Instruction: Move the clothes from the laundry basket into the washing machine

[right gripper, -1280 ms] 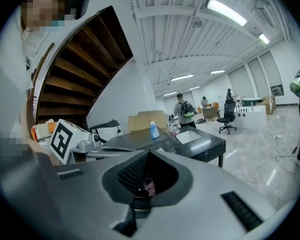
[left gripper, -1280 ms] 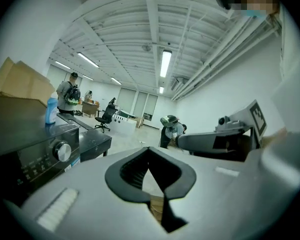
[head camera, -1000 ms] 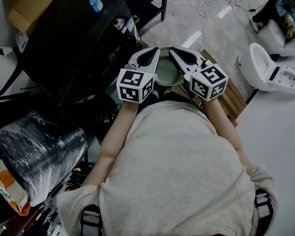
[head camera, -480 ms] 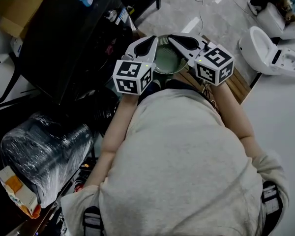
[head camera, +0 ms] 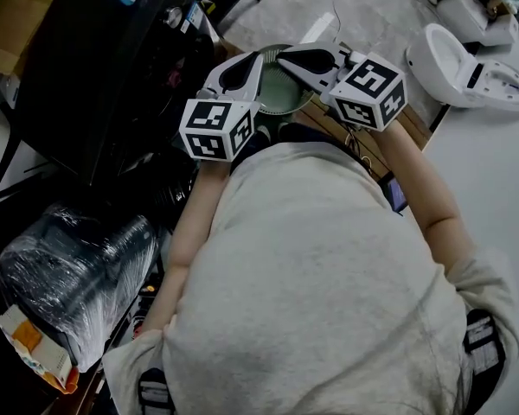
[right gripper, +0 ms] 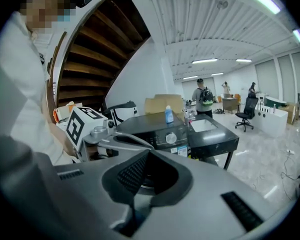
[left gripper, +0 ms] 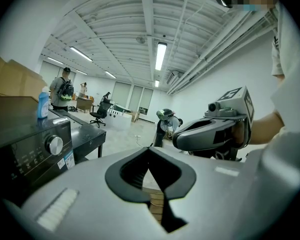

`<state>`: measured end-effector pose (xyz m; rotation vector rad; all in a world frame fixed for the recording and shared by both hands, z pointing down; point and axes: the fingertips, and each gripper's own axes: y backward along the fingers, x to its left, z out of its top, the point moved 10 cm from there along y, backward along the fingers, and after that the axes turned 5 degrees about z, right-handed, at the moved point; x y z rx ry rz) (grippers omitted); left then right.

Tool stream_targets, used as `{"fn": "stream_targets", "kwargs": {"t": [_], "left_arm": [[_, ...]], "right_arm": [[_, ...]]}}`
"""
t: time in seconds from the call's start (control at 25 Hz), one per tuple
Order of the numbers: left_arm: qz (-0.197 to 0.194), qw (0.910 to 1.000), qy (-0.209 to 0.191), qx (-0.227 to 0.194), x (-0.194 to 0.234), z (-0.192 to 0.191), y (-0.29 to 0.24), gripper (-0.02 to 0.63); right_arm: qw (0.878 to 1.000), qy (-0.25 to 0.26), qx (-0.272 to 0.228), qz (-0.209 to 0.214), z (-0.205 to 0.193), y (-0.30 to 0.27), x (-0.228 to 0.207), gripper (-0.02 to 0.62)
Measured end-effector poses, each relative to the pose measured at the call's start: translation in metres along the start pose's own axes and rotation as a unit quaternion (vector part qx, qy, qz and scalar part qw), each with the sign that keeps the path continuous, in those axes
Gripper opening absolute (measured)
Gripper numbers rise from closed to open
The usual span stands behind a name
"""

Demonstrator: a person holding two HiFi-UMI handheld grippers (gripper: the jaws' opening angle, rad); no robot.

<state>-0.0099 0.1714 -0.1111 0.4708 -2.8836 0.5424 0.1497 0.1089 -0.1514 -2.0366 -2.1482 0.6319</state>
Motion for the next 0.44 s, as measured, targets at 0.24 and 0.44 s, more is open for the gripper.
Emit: {"fn": "stream_targets", "kwargs": {"t": [0.24, 0.44], "left_arm": [[-0.004, 1.0, 0.002, 0.003, 0.0004, -0.0006, 0.0038, 0.009], [-0.005, 1.0, 0.002, 0.001, 0.0032, -0.0009, 0.0069, 0.009]], "right_arm": [[1.0, -0.001, 0.018, 0.008, 0.0009, 0.0059, 0.0035, 0.009], [1.0, 0.006, 0.028, 0.01, 0.0024, 0.0086, 0.0053, 0.009]]}}
